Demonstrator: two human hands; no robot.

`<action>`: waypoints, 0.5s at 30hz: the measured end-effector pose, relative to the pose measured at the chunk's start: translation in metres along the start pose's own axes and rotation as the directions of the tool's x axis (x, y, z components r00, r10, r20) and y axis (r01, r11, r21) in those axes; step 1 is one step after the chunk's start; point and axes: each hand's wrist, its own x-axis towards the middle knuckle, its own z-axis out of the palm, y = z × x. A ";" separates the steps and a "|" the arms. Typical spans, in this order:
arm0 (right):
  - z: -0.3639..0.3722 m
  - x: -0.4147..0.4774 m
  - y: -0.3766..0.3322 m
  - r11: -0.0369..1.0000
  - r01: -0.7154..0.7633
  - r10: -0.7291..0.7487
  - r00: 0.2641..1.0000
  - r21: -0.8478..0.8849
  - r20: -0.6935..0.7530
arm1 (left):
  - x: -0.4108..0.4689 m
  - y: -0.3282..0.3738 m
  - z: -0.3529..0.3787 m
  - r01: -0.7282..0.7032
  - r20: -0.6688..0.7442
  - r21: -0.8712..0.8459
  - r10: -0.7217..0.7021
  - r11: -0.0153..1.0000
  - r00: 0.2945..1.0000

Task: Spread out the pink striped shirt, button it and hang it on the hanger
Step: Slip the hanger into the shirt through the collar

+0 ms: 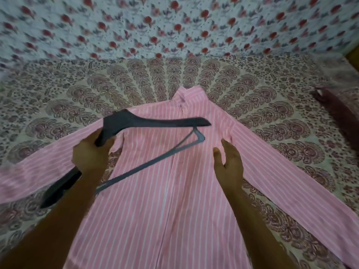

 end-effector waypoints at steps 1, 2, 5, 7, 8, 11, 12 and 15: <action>0.009 0.001 0.005 1.000 -0.002 0.002 1.000 0.000 0.015 | 0.006 -0.004 0.006 0.005 -0.025 -0.014 -0.005 1.000 1.000; 0.017 0.003 0.009 1.000 0.002 -0.002 0.999 -0.002 0.036 | 0.011 -0.005 0.013 0.012 -0.040 -0.027 -0.013 1.000 0.999; 0.050 0.017 0.022 0.994 0.083 -0.073 0.990 -0.078 0.121 | 0.027 -0.012 0.037 0.036 -0.070 -0.055 -0.040 0.998 0.997; 0.070 0.032 0.026 0.979 0.140 -0.115 0.979 -0.148 0.166 | 0.037 -0.015 0.052 0.042 -0.073 -0.065 -0.047 0.997 0.996; 0.079 0.039 0.027 0.971 0.152 -0.119 0.976 -0.182 0.184 | 0.040 -0.014 0.059 0.049 -0.067 -0.065 -0.053 0.997 0.996; 0.107 0.067 0.024 0.947 0.165 -0.094 0.963 -0.275 0.254 | 0.053 -0.013 0.070 0.068 -0.070 -0.060 -0.072 0.996 0.995; 0.112 0.076 0.021 0.938 0.167 -0.085 0.961 -0.303 0.264 | 0.056 -0.012 0.072 0.065 -0.067 -0.062 -0.069 0.996 0.995; 0.135 0.110 0.009 0.925 0.148 -0.056 0.965 -0.351 0.258 | 0.073 -0.016 0.081 0.071 -0.055 -0.053 -0.074 0.996 0.996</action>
